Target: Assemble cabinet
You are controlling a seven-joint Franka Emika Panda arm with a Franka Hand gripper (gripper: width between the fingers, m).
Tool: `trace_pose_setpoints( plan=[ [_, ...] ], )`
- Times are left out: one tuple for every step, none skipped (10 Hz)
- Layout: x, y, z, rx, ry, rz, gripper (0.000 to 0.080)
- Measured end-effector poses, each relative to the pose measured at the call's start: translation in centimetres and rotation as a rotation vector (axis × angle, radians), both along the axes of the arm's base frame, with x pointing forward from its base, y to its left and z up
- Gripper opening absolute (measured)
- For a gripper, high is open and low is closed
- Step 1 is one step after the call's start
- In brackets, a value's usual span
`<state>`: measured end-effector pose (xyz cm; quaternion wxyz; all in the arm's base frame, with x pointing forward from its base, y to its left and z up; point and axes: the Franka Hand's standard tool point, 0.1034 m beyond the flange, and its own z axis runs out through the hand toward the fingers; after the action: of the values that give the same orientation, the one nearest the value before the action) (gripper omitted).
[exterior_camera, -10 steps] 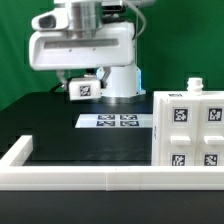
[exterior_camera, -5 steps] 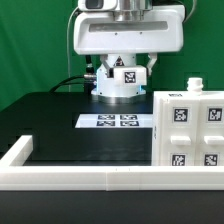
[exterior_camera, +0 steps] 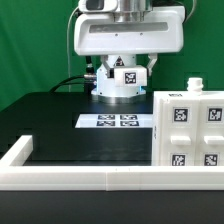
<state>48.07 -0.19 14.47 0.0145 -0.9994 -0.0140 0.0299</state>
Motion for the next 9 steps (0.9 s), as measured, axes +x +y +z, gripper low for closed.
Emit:
trace_pose_setpoints(
  plan=[
    [1.0,1.5,1.2,0.002,0.0,-0.021,0.0564],
    [1.8,2.4,1.9,0.006,-0.012,-0.024,0.0564],
    [2.5,3.5,2.5,0.004,-0.008,-0.055,0.0564],
    [3.8,5.4,3.6,0.002,-0.004,-0.094,0.0564],
    [5.4,6.9,4.2,0.003,-0.016,-0.08,0.0564],
    [7.1,8.1,4.0,0.007,-0.028,-0.056,0.0564],
    [8.3,8.3,3.3,0.009,-0.028,-0.047,0.0564],
    [8.7,8.4,2.8,0.006,-0.025,-0.045,0.0564],
    [8.6,8.3,2.8,0.006,-0.025,-0.045,0.0564]
  ],
)
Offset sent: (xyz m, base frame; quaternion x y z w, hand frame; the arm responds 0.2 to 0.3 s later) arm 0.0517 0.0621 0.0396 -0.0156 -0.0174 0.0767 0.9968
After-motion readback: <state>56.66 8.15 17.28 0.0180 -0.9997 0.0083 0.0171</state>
